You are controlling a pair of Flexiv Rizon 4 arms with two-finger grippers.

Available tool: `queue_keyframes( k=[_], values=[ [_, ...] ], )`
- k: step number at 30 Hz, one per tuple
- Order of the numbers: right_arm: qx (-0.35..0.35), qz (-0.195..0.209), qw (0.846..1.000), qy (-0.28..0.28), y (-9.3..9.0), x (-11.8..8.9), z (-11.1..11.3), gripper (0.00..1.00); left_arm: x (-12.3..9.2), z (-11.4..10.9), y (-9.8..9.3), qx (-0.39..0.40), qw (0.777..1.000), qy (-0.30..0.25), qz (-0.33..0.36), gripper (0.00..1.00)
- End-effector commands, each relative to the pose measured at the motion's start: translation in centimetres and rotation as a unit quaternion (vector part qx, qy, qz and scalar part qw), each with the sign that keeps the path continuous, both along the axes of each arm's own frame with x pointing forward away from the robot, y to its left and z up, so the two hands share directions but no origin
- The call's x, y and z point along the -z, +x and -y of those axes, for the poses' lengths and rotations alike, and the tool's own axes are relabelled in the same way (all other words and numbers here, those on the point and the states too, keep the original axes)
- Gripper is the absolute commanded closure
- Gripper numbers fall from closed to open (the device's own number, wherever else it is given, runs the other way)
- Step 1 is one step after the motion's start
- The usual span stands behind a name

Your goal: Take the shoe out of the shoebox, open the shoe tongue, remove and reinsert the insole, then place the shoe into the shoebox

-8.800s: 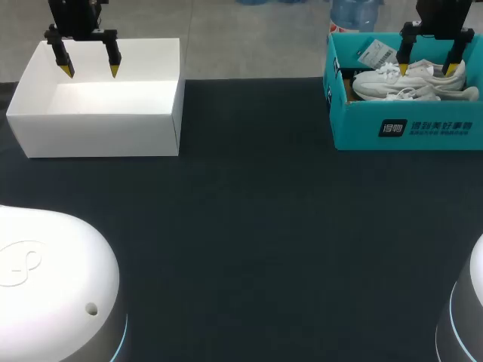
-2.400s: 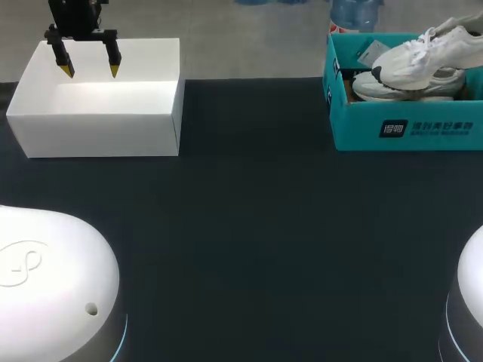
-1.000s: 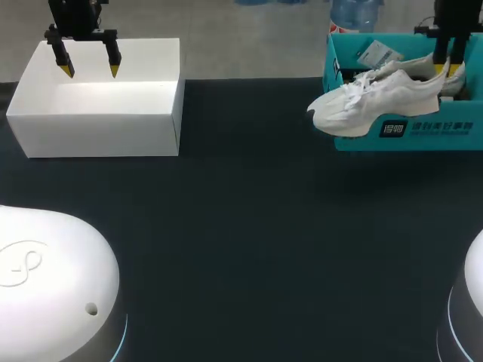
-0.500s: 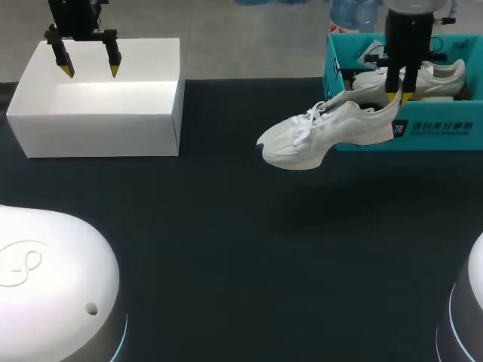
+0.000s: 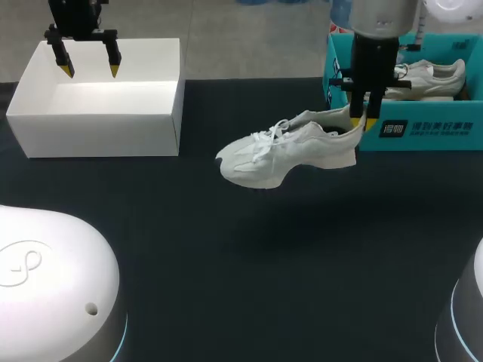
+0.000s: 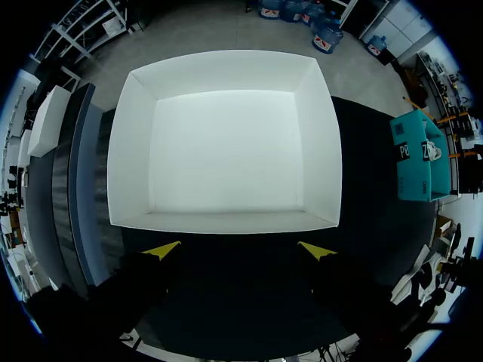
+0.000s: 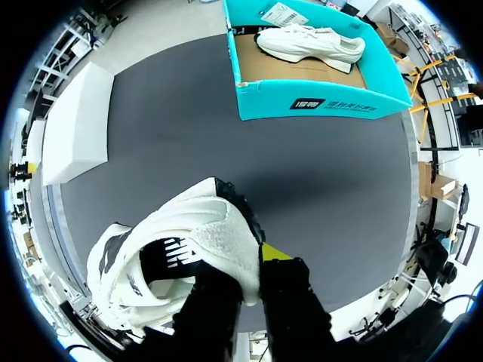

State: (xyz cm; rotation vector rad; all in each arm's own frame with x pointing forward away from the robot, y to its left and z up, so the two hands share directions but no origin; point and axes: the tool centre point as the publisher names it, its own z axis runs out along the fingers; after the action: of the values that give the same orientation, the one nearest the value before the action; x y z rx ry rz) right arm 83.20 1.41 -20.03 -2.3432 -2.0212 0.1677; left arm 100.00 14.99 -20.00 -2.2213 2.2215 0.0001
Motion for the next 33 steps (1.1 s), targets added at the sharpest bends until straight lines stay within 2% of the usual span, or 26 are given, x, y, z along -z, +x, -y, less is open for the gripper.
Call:
queue_keyframes(
  k=[1,18,22,28,33],
  values=[
    [-0.002,-0.007,1.000,-0.003,0.5,0.2,-0.5,1.00,0.0,0.0,0.0,0.000,1.000,0.000,0.000,0.00],
    [-0.002,-0.007,1.000,-0.003,0.5,0.2,-0.5,1.00,0.0,0.0,0.0,0.000,1.000,0.000,0.000,0.00],
    [-0.001,-0.016,1.000,-0.013,-1.3,1.4,-2.2,1.00,0.0,0.0,0.0,0.000,1.000,0.000,0.000,0.00],
    [0.018,-0.031,0.999,-0.009,-4.9,3.1,-3.2,1.00,0.0,0.0,0.0,0.000,1.000,0.000,0.000,0.00],
    [0.048,-0.027,0.998,-0.019,-6.4,4.2,-4.2,1.00,0.0,0.0,0.0,0.000,1.000,0.000,0.000,0.00]
  ],
)
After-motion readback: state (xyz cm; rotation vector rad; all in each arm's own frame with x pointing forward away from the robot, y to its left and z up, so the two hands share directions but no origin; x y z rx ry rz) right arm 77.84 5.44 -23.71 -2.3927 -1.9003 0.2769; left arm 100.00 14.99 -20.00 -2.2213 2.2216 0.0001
